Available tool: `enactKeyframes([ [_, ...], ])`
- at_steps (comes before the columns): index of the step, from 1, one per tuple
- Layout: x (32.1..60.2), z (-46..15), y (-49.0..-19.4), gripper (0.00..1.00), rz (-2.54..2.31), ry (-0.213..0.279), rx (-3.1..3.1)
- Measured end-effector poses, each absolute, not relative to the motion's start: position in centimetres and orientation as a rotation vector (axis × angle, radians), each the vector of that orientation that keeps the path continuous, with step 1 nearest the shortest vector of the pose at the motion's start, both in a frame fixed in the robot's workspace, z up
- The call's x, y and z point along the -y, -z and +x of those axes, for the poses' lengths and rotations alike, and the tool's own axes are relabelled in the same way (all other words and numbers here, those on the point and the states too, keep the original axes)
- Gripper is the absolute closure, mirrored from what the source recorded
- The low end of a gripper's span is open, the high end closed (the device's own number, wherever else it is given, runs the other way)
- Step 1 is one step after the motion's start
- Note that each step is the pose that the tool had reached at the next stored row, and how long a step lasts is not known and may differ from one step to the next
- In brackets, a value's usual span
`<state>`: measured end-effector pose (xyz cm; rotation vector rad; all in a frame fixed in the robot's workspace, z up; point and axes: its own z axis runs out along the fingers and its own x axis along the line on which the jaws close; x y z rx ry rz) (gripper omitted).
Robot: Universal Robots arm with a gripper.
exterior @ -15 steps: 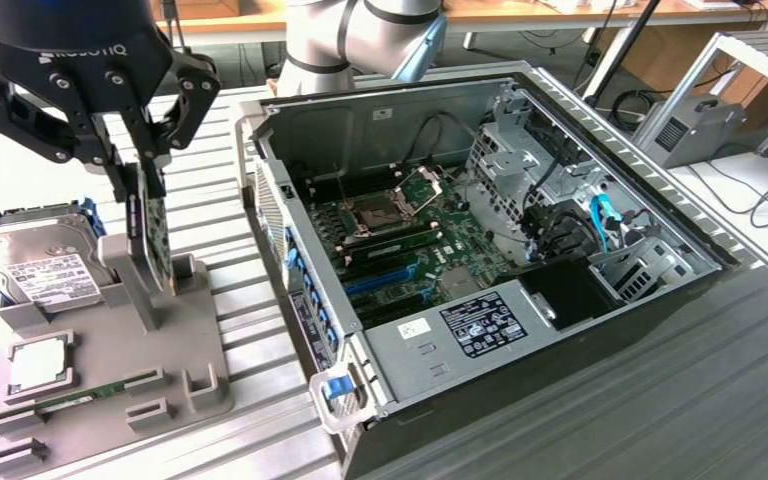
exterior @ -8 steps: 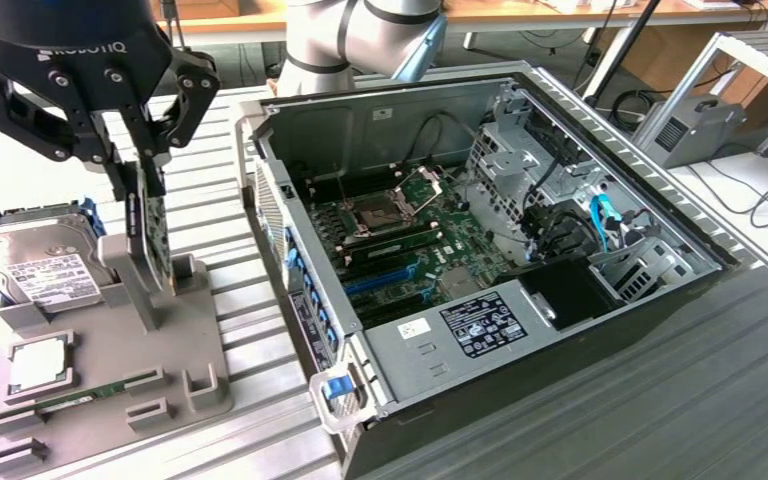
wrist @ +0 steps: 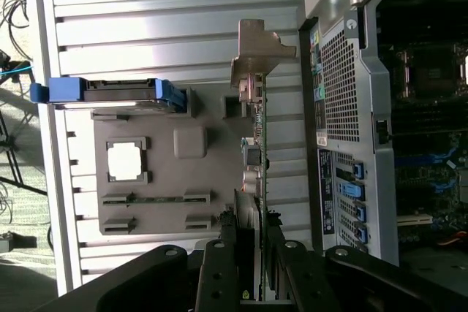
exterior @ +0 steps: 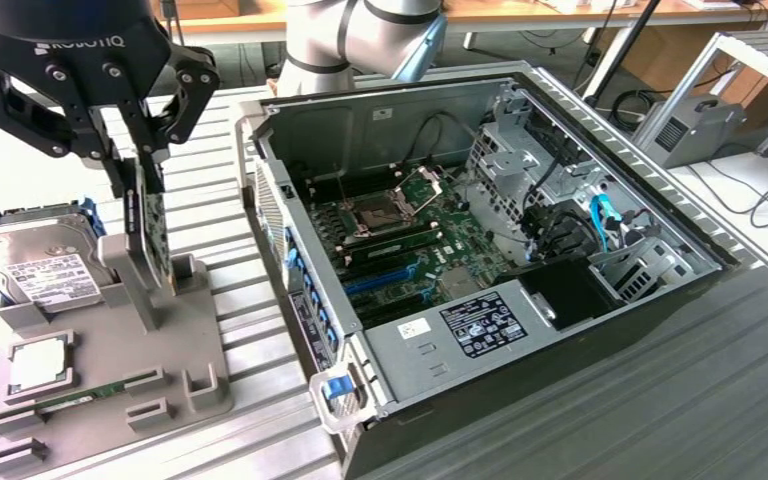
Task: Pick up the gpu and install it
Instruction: 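Pick up the gpu and move the gpu toward the slot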
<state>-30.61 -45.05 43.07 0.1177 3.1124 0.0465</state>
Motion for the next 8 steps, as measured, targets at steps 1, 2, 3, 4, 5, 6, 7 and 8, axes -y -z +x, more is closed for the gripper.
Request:
enactKeyframes([
  [1,45.05,-30.61,-43.08,0.74,0.118,-0.047,-3.112],
  [2,45.05,-30.61,-43.11,0.74,0.118,-0.046,-3.112],
  [3,45.05,-30.61,-43.13,0.74,0.118,-0.047,-3.112],
  [4,45.05,-30.61,-43.15,0.74,0.118,-0.047,-3.112],
  [5,45.05,-30.61,-43.19,0.74,0.118,-0.046,-3.112],
  [6,45.05,-30.61,-43.22,0.74,0.118,-0.046,-3.112],
  [7,45.05,-30.61,-43.24,0.74,0.118,-0.047,-3.112],
  [8,45.05,-30.61,-43.29,0.74,0.118,-0.046,-3.112],
])
